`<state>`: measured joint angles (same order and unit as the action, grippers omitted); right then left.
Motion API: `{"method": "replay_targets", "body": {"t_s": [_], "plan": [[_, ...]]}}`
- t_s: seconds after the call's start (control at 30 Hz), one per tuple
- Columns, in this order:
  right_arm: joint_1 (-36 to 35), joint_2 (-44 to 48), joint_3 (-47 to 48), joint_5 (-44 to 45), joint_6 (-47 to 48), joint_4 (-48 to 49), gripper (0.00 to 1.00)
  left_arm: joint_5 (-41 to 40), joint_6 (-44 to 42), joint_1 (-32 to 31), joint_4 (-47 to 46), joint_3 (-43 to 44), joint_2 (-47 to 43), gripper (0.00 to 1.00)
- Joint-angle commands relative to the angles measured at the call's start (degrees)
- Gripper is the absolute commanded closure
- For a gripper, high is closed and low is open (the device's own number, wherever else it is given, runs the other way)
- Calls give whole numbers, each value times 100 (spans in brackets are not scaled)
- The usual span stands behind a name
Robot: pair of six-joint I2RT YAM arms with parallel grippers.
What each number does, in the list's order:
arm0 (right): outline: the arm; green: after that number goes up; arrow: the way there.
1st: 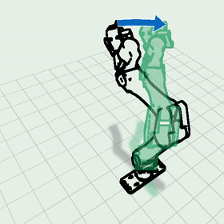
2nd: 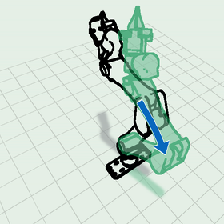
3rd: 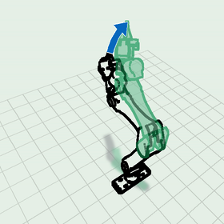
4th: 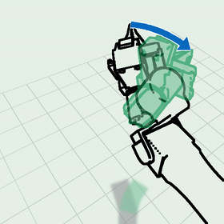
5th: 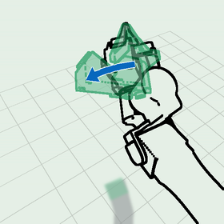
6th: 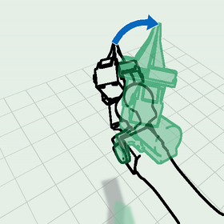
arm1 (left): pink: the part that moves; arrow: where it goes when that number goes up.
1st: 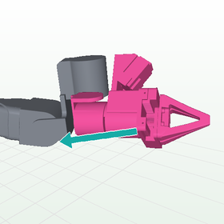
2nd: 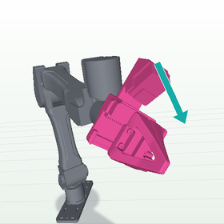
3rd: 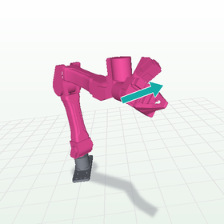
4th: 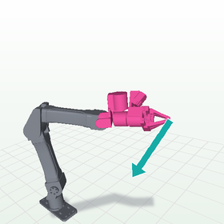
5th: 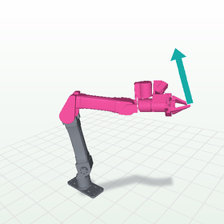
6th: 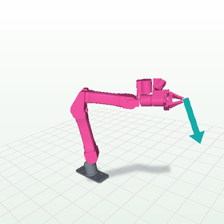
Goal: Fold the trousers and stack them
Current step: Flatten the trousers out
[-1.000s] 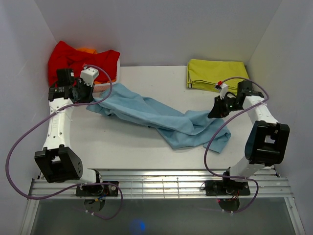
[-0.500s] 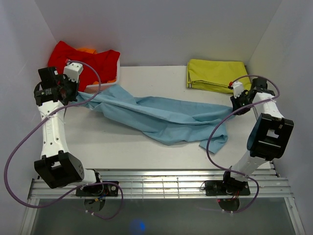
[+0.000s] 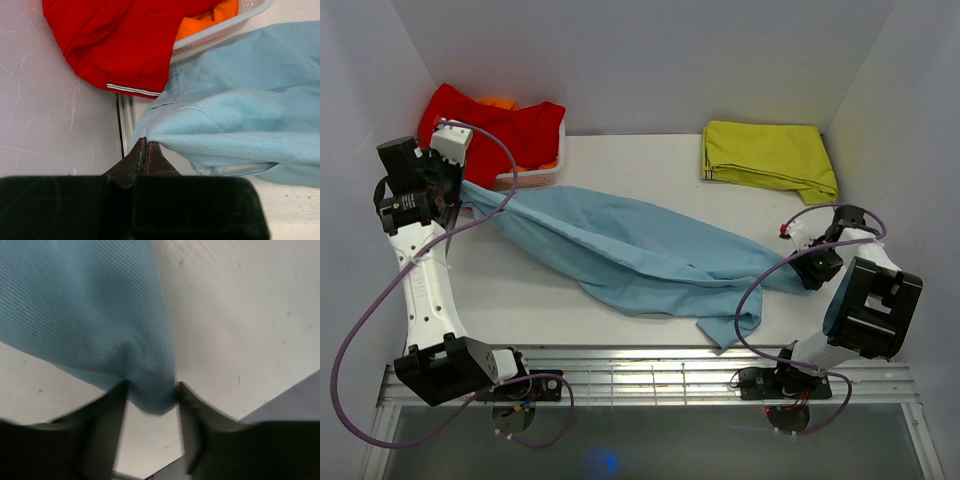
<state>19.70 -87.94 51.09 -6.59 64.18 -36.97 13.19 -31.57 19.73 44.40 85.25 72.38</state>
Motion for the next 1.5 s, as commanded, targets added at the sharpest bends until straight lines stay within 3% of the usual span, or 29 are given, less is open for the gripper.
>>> {"method": "replay_targets", "body": {"t_s": [0.0, 0.07, 0.1, 0.2, 0.27, 0.33, 0.67, 1.03, 1.33, 1.43, 1.47], "plan": [[297, 409, 505, -279, 508, -677, 35, 148, -42, 49, -178, 97, -146, 100], [385, 470, 1249, -1078, 376, -1797, 21, 236, -33, 49, -134, 27, -136, 100], [402, 488, 1472, -1351, 376, -2179, 21, 263, -33, 49, -125, 0, -136, 100], [412, 742, 1799, -2371, 935, -3321, 31, 298, -68, 49, -116, -123, -136, 100], [394, 1050, 1712, -2908, 1393, -3597, 43, 333, -68, 49, -116, -149, -128, 100], [280, 1383, 1371, -3102, 1965, -3633, 46, 412, -68, 58, -107, -167, -84, 100], [-2344, 2062, 245, -2594, 1159, -1754, 42, 650, 195, 58, 174, 140, 329, 100], [-3710, 1834, -398, -1750, 798, -601, 45, 641, 345, 49, 209, 501, 786, 100], [-3904, 2139, -1143, -845, 1193, -627, 64, 605, 292, 137, 130, 483, 813, 100], [-3878, 2455, -1216, -529, 1106, -767, 79, 614, 301, 207, 113, 510, 769, 100], [-3808, 2562, -1172, -484, 1088, -837, 88, 632, 292, 242, 112, 519, 734, 100]]}}
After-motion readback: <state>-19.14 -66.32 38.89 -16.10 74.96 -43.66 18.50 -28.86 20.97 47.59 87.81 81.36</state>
